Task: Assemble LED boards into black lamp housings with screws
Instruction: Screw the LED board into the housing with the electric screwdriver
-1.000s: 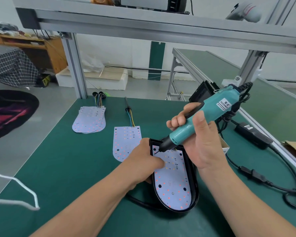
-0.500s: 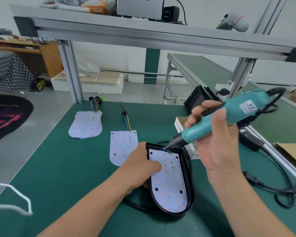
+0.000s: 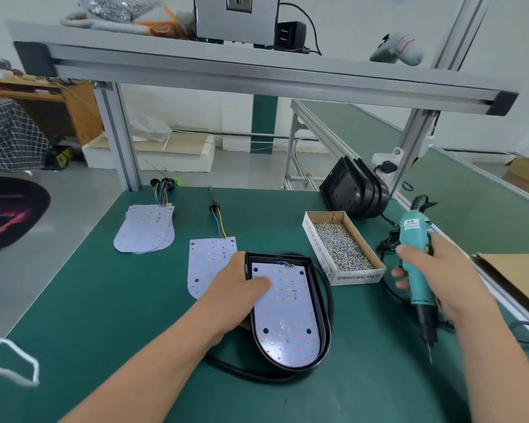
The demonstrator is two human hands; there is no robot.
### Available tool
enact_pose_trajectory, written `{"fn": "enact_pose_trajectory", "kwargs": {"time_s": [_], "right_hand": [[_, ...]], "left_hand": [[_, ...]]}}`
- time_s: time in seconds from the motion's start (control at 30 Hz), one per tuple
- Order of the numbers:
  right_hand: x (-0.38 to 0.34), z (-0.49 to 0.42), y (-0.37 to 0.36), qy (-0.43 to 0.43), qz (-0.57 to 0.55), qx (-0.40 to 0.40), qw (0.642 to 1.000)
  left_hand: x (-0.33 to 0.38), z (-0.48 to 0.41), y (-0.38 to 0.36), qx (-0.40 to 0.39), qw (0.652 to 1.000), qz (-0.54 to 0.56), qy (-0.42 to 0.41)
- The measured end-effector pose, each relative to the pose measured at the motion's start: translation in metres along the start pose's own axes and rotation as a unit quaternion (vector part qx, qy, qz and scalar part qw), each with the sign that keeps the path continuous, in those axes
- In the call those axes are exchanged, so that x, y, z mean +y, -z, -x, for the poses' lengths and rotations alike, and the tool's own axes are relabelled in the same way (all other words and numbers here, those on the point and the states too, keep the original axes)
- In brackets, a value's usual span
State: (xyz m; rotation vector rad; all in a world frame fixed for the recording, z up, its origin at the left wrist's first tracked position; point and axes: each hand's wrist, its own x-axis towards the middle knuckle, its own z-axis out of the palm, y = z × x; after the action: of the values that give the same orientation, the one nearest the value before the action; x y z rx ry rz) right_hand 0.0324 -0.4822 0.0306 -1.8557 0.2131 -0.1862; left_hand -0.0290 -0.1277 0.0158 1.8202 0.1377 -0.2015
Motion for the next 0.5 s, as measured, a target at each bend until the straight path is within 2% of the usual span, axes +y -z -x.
{"fn": "enact_pose_trajectory", "kwargs": {"time_s": [0.1,0.2,0.33,0.5], "right_hand": [[0.006,-0.003,0.001,0.024,0.159,0.006,0.987],[0.009,-0.003,-0.003,0.039,0.325,-0.006,0.945],[0.015,-0.006,-0.005,0.026,0.384,-0.031,0.923],[0.011,-0.001,-0.008,0.001,0.373,-0.057,0.926]], "left_hand": [[0.000,-0.001,0.000,0.009,1.000,0.000,-0.009],[-0.002,-0.003,0.001,0.015,1.000,-0.008,-0.024],[-0.003,-0.005,0.000,0.015,0.999,-0.014,-0.037],[-0.003,-0.006,0.000,0.029,0.999,0.021,-0.032]]}}
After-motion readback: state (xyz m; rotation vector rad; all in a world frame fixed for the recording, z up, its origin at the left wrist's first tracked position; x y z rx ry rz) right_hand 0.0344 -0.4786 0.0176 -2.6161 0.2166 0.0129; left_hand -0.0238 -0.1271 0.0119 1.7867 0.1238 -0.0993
